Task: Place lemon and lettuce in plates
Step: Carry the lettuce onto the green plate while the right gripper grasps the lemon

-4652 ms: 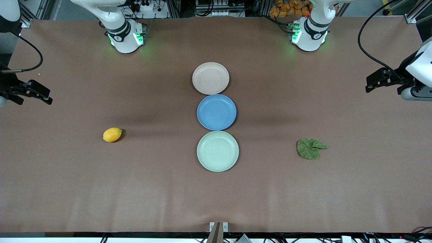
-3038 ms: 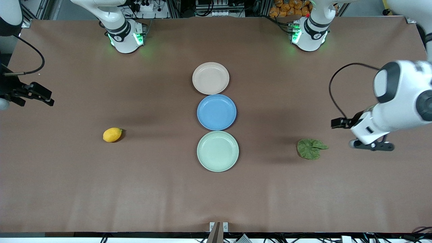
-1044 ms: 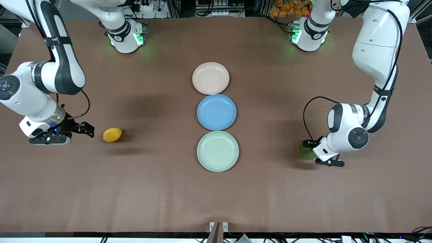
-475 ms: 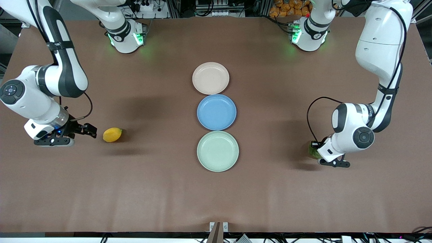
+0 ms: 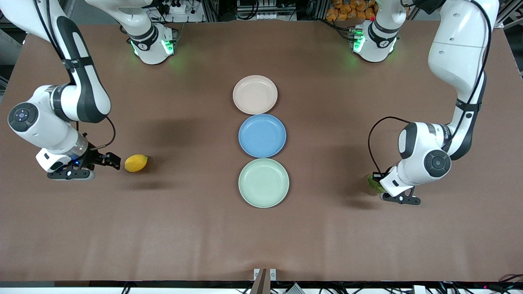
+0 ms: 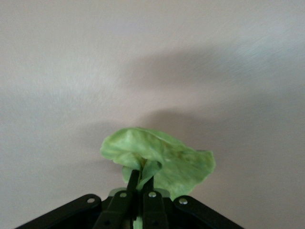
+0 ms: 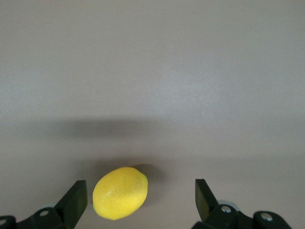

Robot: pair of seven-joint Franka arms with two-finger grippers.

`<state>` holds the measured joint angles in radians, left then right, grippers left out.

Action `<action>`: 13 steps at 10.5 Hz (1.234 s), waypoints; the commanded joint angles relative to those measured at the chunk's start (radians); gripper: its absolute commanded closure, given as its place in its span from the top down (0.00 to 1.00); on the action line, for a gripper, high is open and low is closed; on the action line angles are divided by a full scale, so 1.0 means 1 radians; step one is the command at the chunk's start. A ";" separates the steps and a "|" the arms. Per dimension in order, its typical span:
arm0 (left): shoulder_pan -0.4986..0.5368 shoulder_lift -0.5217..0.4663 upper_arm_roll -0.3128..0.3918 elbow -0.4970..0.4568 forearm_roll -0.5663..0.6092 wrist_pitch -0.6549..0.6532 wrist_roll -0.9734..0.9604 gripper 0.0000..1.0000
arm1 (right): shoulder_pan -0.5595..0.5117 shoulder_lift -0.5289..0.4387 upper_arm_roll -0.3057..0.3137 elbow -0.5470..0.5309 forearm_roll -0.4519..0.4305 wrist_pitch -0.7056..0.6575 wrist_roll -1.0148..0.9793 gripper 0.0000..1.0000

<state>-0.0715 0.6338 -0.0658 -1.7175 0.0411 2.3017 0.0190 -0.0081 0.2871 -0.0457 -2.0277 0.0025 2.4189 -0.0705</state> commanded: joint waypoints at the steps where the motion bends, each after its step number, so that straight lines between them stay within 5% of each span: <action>1: -0.060 -0.066 -0.018 -0.016 -0.004 -0.002 -0.086 0.00 | 0.011 0.046 0.001 0.001 0.052 0.069 0.008 1.00; 6: -0.252 -0.077 -0.046 0.087 0.000 0.004 -0.468 0.00 | 0.028 0.070 -0.002 -0.066 0.374 0.129 0.043 1.00; 8: -0.309 -0.030 -0.046 0.146 -0.003 0.040 -0.562 0.00 | 0.030 0.070 -0.002 -0.121 0.381 0.131 0.124 1.00; 13: -0.451 0.107 -0.042 0.156 -0.003 0.445 -0.943 0.00 | 0.040 0.092 -0.008 -0.160 0.370 0.131 0.196 1.00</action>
<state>-0.4818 0.6833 -0.1211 -1.5976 0.0396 2.6221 -0.7733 0.0230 0.3724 -0.0456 -2.1751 0.3591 2.5344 0.1068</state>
